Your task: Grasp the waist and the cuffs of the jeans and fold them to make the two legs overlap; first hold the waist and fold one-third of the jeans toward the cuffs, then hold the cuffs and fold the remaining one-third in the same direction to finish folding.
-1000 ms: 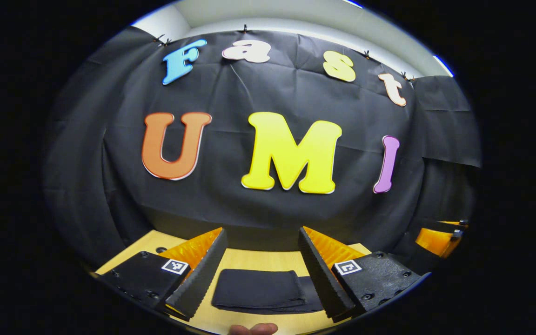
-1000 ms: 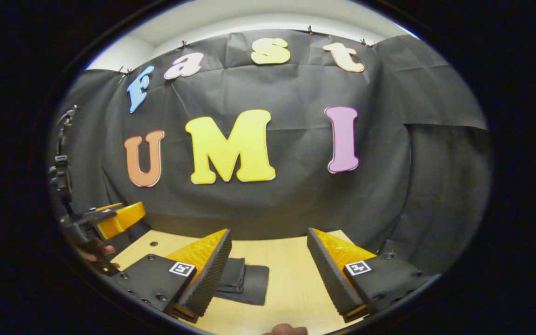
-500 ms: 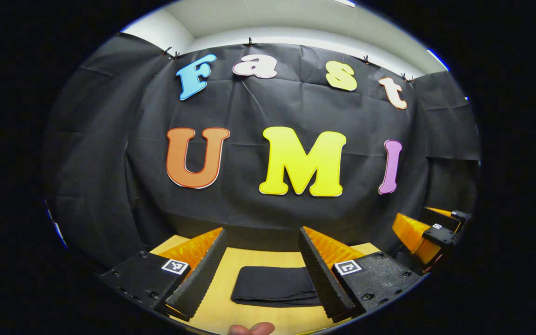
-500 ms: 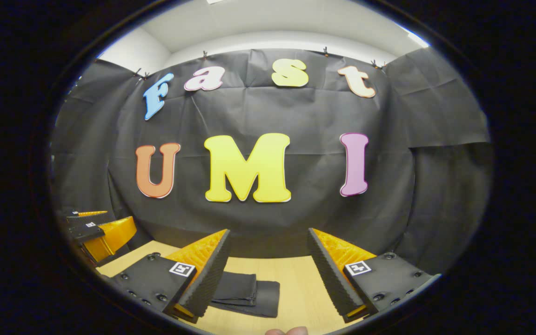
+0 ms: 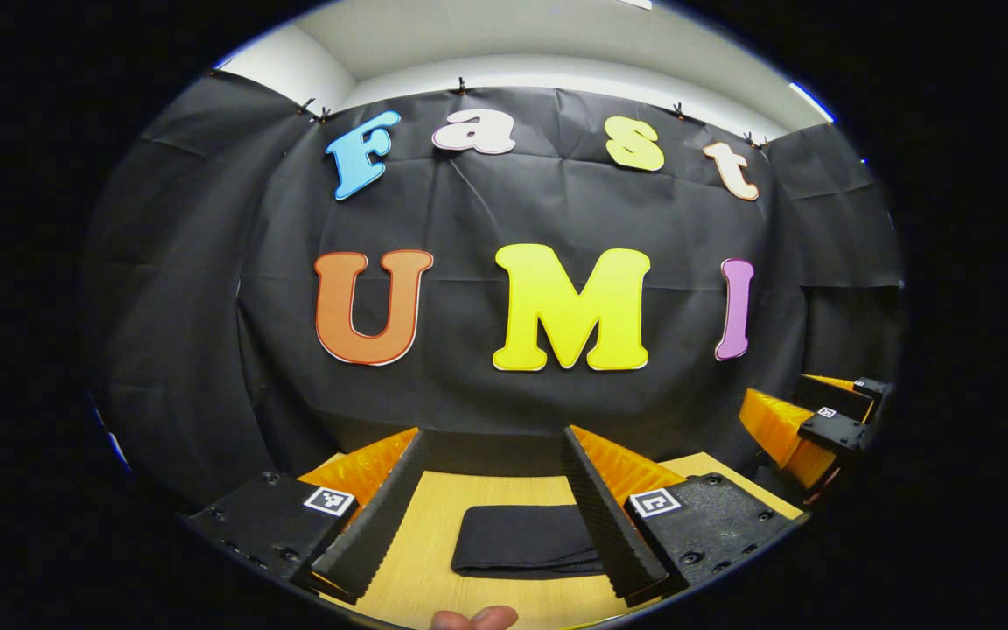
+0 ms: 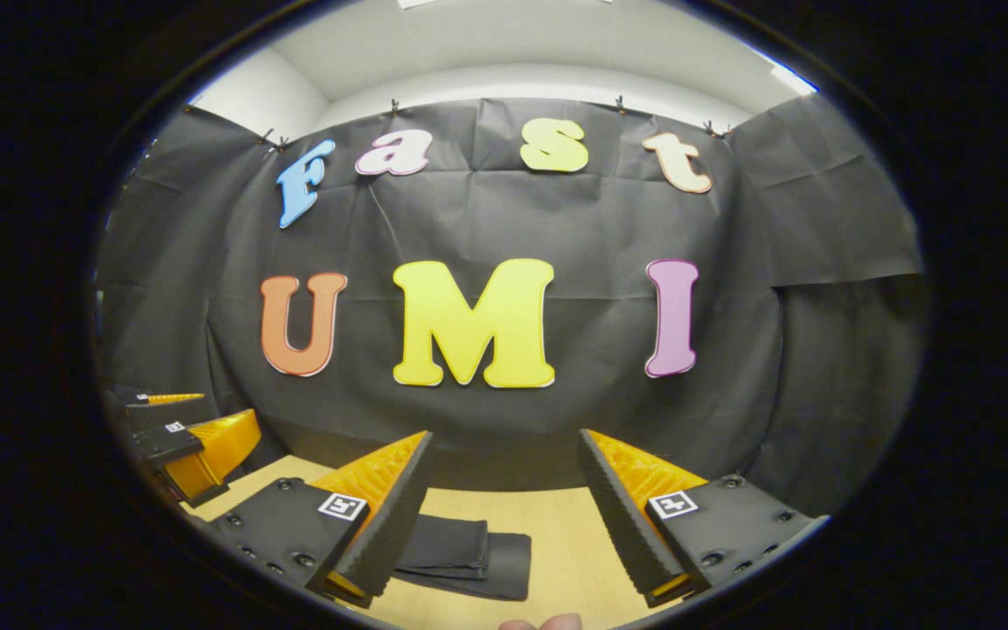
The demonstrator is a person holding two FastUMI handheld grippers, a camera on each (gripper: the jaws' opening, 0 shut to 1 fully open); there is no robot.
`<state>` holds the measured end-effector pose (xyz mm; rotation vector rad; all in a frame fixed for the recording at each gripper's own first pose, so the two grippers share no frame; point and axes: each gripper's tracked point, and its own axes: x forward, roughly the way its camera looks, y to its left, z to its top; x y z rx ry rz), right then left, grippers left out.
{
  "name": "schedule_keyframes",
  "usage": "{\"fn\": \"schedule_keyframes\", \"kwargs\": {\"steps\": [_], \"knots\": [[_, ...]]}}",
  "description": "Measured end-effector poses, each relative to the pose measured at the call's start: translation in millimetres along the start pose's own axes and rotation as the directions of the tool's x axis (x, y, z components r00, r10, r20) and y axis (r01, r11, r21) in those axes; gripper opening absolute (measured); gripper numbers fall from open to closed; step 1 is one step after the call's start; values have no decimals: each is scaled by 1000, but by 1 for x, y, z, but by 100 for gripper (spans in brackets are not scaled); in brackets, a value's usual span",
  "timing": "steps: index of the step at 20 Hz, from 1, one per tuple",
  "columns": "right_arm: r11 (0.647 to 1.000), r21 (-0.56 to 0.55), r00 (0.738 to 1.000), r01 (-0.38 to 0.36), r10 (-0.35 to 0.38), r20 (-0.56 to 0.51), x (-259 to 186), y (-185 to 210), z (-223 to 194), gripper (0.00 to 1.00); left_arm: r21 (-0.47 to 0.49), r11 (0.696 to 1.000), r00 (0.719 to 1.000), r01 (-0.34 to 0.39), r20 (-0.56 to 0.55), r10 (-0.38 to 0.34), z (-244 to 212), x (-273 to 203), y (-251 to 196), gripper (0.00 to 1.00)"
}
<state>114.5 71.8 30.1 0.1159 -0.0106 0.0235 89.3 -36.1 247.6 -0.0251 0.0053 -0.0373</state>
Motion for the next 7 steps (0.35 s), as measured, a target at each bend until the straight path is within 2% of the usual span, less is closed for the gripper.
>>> {"fn": "schedule_keyframes", "kwargs": {"steps": [2, 7], "knots": [[1000, -7, 1000, 6, -6, 2, 0, -1, 2, 100, -2, 1000, 1000, 3, -5, -3, -2, 2, -2, 98], [1000, -27, 1000, -3, 3, -4, 0, 4, 1, 98, 2, 1000, 1000, 15, -12, -15, -4, 5, -7, 98]]}}
